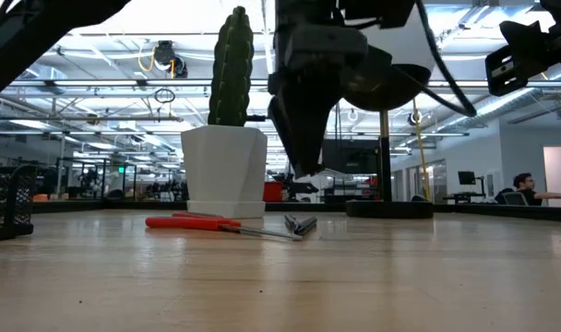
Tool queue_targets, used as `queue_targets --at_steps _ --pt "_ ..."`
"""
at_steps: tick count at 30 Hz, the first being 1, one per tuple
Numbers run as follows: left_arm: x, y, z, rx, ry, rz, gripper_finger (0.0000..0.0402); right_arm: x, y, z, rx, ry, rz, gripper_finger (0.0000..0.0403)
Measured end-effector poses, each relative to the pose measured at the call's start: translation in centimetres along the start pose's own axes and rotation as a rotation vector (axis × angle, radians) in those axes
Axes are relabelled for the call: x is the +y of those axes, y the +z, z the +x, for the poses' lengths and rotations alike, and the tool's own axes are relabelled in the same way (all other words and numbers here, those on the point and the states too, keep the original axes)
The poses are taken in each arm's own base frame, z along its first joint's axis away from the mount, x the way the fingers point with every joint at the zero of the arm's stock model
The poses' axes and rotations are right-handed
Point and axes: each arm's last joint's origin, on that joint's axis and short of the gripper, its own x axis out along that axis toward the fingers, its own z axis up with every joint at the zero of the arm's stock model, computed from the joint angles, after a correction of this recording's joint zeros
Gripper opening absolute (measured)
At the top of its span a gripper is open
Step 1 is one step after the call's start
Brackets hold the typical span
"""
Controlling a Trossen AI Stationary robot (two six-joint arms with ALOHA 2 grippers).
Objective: Pick and place office supplies into organizer
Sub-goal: Put the binder clip in the desk organizer
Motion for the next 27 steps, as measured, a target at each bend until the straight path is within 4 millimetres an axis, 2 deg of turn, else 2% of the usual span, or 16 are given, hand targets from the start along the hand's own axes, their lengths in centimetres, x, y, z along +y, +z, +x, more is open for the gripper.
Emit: queue_targets --at_steps 5,12,21,27 --pt "-3.4 -1.3 0.1 0.021 0.003 -0.024 0.0155 0.0 0.0 0.0 0.000 0.000 0.000 0.0153" --pt "-8.8 -4.2 0.2 0.072 0.000 -0.056 0.0156 0.0 0.0 0.0 0.000 0.000 0.000 0.0153" --pt "-15.8 -8.9 -2.3 -0.065 0.026 -0.005 0.0156 0.0 0.0 0.0 0.000 0.000 0.000 0.0153" --pt "-18.9 -12.5 -2.6 -0.059 0.094 0.052 0.0156 0.0 0.0 0.0 0.003 0.000 0.000 0.0153"
